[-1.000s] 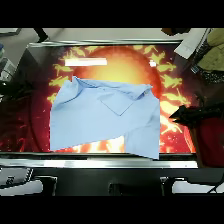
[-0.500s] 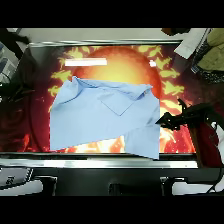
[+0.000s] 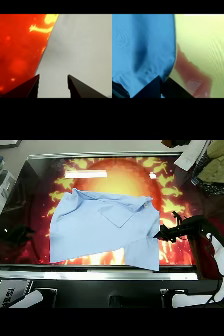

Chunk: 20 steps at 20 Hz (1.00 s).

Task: Fold the clothes and pants, and hang the long-sleeved shirts on hangers.

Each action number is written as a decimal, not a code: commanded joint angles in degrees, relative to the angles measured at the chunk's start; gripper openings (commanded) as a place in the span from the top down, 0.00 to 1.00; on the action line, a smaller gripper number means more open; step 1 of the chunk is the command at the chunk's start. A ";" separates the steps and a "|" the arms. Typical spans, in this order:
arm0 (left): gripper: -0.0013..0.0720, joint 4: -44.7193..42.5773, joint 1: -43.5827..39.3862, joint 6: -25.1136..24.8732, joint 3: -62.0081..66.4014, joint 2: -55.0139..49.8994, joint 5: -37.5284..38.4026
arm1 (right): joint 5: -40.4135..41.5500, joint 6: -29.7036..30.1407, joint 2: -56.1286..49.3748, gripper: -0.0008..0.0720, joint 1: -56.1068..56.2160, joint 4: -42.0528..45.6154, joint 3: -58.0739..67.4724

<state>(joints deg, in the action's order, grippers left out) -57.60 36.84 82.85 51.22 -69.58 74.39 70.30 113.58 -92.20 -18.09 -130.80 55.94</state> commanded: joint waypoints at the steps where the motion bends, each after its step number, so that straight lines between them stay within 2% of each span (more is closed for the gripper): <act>1: 0.42 0.37 2.36 -1.49 -15.61 3.10 -1.46 | 1.16 -0.46 -0.04 0.93 0.09 -0.57 -0.02; 6: 0.42 0.46 2.36 -1.46 -22.40 3.10 -3.63 | 2.32 -1.16 -0.04 0.93 0.09 -0.66 -0.02; 20: 0.42 -1.92 2.34 -1.51 -22.60 1.49 -3.32 | 1.40 -1.70 3.06 0.93 0.13 -0.72 -0.02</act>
<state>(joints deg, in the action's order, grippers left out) -58.78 39.16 81.97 28.73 -67.46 71.31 71.94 111.87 -89.76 -18.00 -131.44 55.88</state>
